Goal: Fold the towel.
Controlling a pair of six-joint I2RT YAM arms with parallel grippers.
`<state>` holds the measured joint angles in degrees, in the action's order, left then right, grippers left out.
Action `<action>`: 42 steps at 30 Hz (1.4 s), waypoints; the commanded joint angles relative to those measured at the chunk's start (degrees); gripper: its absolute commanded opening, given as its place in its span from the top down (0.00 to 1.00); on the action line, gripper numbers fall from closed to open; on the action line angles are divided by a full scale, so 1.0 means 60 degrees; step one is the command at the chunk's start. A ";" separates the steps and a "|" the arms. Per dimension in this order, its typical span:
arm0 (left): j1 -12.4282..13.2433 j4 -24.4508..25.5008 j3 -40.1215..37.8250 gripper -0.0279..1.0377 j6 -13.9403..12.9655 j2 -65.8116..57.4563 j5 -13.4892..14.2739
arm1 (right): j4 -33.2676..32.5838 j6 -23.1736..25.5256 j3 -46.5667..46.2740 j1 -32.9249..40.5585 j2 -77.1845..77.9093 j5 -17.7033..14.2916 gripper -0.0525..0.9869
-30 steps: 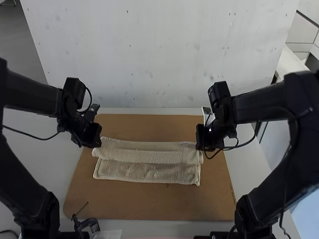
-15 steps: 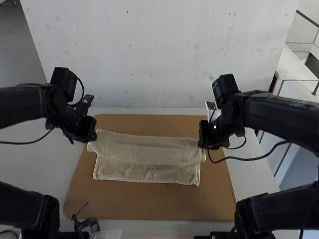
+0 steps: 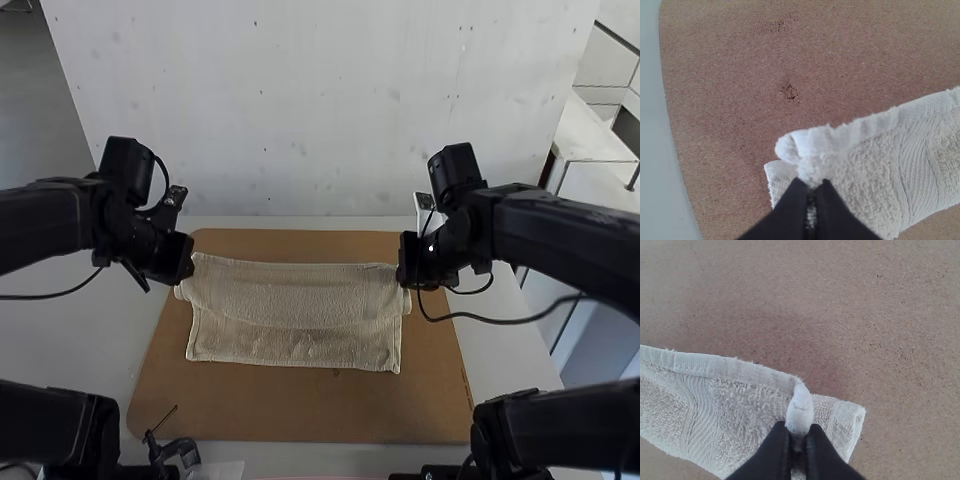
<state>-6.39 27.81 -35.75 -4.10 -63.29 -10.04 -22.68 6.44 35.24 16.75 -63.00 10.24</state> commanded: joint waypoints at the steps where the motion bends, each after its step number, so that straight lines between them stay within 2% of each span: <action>1: 0.0040 -0.0446 0.0025 0.96 0.0156 -0.0585 0.0238 | 0.0308 0.0114 0.0161 -0.0009 -0.0764 -0.0256 0.93; 10: 0.0128 -0.1633 -0.0180 0.96 0.0156 -0.2079 0.0253 | 0.1275 0.0114 0.0659 -0.0126 -0.2332 -0.0388 0.93; 24: 0.0187 -0.1735 -0.0165 0.96 0.0156 -0.2372 0.0238 | 0.1201 0.0114 0.0527 -0.0126 -0.2712 -0.0418 0.93; 32: -0.0033 -0.1149 0.0055 0.96 0.0112 -0.1508 0.0253 | 0.0718 0.0070 0.0132 0.0006 -0.1819 -0.0667 0.93; 37: -0.0004 -0.1237 0.0069 0.96 0.0126 -0.2035 0.0238 | 0.0996 -0.0121 0.0029 -0.0068 -0.2522 -0.0667 0.93; 42: 0.0025 -0.1808 0.0098 0.96 0.0141 -0.3236 0.0194 | 0.1289 -0.0194 0.0029 -0.0126 -0.3591 -0.0652 0.93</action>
<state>-6.55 18.17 -35.55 -3.57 -79.07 -9.47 -15.20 6.00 35.79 16.60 -82.26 8.29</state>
